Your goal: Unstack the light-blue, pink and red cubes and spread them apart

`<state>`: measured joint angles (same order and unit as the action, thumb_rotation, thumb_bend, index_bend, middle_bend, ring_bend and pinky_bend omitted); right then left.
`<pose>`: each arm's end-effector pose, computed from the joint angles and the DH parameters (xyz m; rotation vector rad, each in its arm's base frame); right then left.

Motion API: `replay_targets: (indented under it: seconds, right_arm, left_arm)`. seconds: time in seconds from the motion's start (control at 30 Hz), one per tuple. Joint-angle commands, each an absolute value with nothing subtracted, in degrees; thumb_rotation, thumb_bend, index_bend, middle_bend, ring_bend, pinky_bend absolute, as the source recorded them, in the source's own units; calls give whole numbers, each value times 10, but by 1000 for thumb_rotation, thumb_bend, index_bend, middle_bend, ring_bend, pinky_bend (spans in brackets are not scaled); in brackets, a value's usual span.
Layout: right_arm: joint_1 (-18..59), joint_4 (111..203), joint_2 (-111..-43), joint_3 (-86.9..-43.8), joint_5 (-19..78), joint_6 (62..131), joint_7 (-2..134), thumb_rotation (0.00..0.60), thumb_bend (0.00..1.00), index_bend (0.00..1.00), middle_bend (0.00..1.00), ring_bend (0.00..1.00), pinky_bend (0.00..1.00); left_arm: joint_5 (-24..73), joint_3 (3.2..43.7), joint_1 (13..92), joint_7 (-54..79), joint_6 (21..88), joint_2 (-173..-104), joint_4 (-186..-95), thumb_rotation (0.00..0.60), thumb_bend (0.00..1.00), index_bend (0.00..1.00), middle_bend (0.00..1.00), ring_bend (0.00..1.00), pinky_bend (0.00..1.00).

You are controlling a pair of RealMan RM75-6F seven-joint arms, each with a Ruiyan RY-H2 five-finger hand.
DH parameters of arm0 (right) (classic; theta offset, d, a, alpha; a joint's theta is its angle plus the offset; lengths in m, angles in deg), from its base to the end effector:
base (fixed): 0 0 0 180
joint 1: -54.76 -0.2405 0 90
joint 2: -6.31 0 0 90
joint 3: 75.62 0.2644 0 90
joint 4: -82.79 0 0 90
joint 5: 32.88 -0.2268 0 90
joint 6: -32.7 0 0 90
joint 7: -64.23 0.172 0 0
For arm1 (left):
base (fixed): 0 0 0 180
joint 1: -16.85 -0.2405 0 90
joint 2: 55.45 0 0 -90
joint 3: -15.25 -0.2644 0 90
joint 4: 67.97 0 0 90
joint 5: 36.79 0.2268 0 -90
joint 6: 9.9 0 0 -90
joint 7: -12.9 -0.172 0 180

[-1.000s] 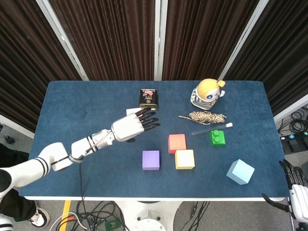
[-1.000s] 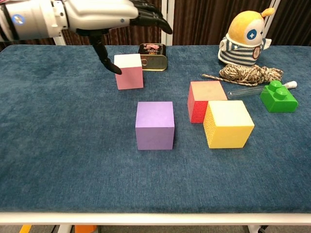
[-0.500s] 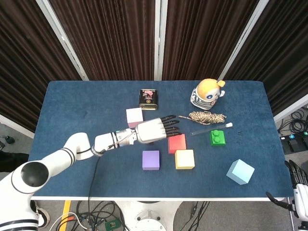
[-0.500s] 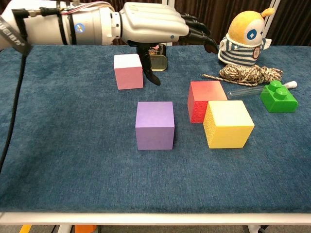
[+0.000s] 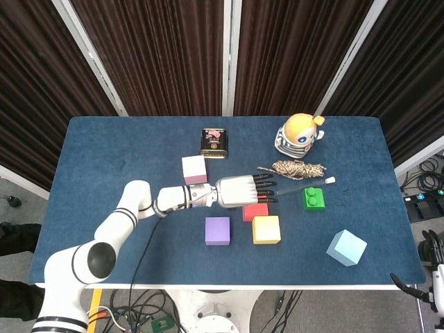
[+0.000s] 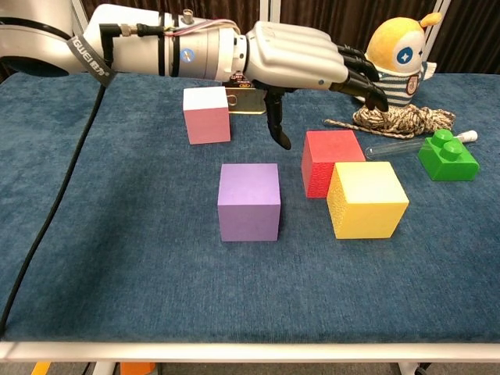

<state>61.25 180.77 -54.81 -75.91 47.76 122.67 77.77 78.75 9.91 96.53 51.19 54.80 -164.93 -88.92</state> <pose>-0.3559 -0.1292 0.1655 1.0424 -1.2044 0.9328 0.0448 0.4455 -0.1051 -2.6455 0.1219 -1.1827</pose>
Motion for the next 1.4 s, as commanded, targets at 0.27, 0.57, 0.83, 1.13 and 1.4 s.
replay_targets:
  seconds: [0.27, 0.57, 0.83, 1.13, 1.4]
  right_arm:
    - [612, 1808, -550, -753, 475, 1213, 779, 600, 59, 0, 0, 0, 0]
    - [619, 1802, -552, -753, 480, 1216, 785, 600, 58, 0, 0, 0, 0]
    - [622, 1798, -555, -750, 477, 1213, 786, 600, 58, 0, 0, 0, 0]
    - [619, 1796, -557, -745, 470, 1201, 788, 600, 58, 0, 0, 0, 0]
    - [619, 1794, -559, -741, 465, 1195, 795, 600, 48, 0, 0, 0, 0]
  left_arm:
    - [764, 72, 985, 519, 531, -1700, -821, 600, 0, 97, 156, 0, 34]
    - [751, 54, 989, 508, 534, -1715, -809, 600, 0, 97, 156, 0, 32]
    - [749, 32, 983, 499, 519, -1727, -797, 600, 0, 97, 156, 0, 25]
    - [749, 10, 979, 495, 520, -1734, -792, 600, 0, 100, 178, 0, 26]
    - [741, 3, 976, 494, 514, -1740, -784, 600, 98, 136, 226, 0, 24]
